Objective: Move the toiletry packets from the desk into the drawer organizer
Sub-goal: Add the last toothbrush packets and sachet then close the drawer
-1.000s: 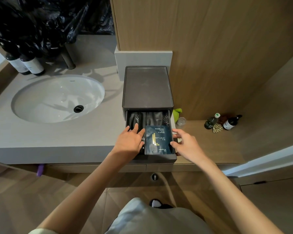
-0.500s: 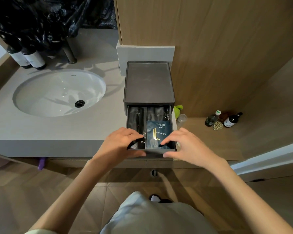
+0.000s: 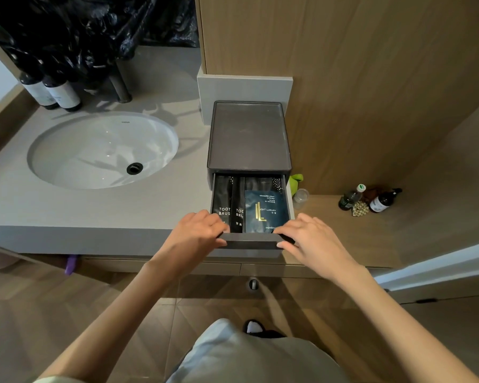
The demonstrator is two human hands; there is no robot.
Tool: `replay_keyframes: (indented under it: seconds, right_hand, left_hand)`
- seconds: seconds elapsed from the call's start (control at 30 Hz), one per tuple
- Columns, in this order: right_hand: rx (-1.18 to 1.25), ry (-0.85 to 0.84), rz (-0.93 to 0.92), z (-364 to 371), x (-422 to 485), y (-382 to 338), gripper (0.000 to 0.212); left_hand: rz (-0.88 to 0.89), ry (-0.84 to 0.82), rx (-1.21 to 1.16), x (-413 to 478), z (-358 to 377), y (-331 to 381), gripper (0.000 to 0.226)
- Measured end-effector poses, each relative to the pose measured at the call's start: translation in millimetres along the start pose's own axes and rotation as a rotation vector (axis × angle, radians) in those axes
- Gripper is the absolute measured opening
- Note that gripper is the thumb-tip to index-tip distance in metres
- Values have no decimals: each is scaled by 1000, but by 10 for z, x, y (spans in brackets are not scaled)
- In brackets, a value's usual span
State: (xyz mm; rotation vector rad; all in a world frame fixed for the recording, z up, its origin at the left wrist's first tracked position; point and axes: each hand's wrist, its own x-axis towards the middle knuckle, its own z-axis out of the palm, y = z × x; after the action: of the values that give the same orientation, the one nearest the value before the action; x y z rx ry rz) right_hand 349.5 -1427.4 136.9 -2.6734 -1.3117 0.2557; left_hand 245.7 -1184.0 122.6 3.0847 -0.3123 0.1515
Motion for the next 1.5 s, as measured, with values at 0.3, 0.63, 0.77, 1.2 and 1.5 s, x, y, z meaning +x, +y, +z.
replay_keyframes:
  seconds: [0.3,0.63,0.77,1.2,1.5]
  right_hand:
    - [21,148,75,32,263,112,38]
    - [67,84,141,-64,778,331,84]
    - [45,74,159,-36,992,407,78]
    - [-59,212,238,-13,1241,464,44]
    - [-39,173,172,-80,1179,427,46]
  left_hand:
    - [-101,95,-13,279,52,-148,40]
    - [-261,-18,-72,658,-13,-402,89]
    - [-281,-75,-128,864,46,-527,76]
    - [-265,33,-157,1104,197,-667,48]
    - [-346,34,-141,1139,105,-521,50]
